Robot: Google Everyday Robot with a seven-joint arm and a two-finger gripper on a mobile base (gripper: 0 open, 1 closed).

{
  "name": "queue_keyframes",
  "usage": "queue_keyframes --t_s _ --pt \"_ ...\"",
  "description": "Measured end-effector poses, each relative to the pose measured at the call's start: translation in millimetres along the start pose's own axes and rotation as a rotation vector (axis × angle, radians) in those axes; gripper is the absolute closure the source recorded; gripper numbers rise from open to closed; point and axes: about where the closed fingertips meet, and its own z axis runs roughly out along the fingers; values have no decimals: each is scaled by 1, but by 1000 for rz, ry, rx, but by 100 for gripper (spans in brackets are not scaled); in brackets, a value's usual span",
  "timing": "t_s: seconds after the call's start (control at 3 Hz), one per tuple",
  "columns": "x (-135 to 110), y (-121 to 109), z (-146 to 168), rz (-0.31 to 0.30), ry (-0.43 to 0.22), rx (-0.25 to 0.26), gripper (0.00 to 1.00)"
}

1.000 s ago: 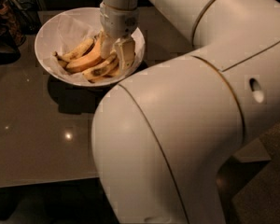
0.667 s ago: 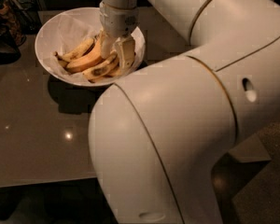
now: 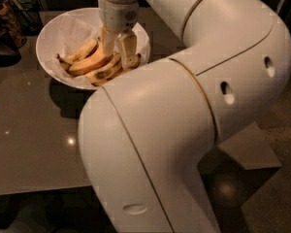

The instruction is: Pick banana from white bowl

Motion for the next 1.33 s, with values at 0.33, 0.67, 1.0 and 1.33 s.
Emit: queue_keyframes --t_s 0.33,0.67,1.0,1.33 --pt "1 -12 -2 -20 16 5 47" --pt "2 -19 -1 -27 17 11 46" --pt "1 -20 0 -25 13 12 47" --pt "3 -12 4 -7 -5 6 46"
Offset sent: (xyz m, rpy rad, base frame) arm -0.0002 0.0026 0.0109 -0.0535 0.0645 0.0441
